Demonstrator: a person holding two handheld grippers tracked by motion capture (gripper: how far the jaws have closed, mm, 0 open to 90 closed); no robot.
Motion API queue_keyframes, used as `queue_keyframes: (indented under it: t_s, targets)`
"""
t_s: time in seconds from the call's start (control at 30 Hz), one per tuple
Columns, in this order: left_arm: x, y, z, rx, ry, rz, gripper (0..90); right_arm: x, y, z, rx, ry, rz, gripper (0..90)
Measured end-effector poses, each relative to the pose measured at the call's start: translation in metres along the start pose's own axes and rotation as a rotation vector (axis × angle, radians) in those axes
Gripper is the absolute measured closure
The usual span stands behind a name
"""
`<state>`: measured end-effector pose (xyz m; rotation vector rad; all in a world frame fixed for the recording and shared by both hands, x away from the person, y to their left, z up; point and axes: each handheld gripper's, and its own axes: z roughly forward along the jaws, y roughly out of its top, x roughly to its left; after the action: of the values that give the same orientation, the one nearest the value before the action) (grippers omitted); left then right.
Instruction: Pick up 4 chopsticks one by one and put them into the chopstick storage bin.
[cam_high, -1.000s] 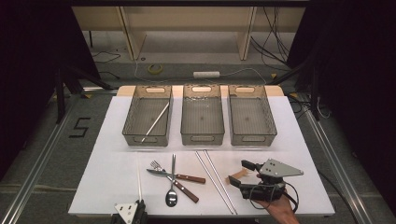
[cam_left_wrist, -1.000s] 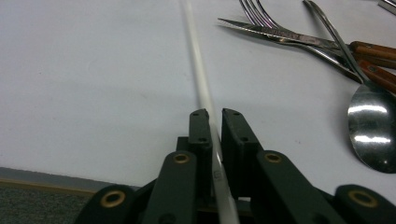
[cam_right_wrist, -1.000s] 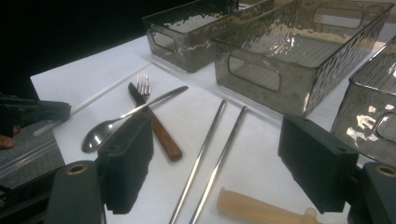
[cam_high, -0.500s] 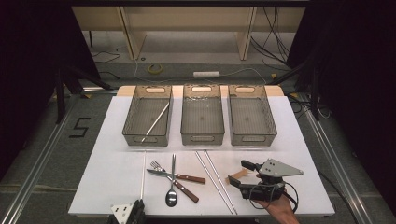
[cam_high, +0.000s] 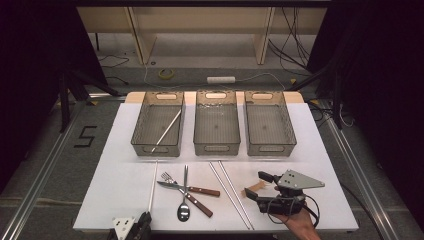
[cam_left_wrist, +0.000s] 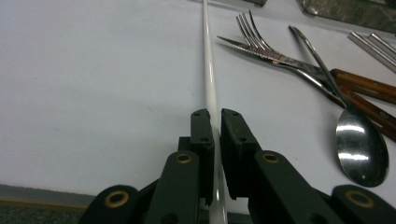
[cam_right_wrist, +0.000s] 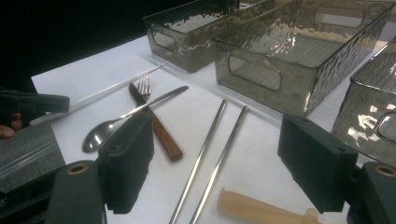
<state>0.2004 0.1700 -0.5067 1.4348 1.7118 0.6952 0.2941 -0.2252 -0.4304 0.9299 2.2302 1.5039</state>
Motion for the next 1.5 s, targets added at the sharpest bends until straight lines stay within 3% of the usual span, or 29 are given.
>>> queue_keyframes:
  t_s: [0.73,1.07,1.13,1.23,1.4,1.5]
  targets:
    - [0.001,0.023,-0.017,-0.057,-0.12,0.016,83.6,0.0,0.0,0.0,-0.003,-0.001,0.002,28.0]
    - [-0.014,0.032,-0.026,-0.054,-0.215,0.073,83.6,-0.001,0.0,0.0,-0.003,-0.001,0.003,27.9]
    - [-0.016,0.035,-0.027,-0.055,-0.246,0.051,83.5,-0.001,0.0,-0.001,-0.003,-0.002,0.002,27.9]
    - [-0.022,0.039,-0.03,-0.061,-0.256,0.095,83.6,-0.001,0.0,-0.001,-0.002,-0.001,0.003,27.9]
    - [-0.026,0.053,-0.032,-0.077,-0.28,0.111,83.6,0.0,0.0,-0.001,-0.005,-0.001,0.002,27.9]
    - [-0.027,0.065,-0.033,-0.079,-0.288,0.148,83.6,-0.001,0.0,0.0,-0.001,0.0,0.004,27.9]
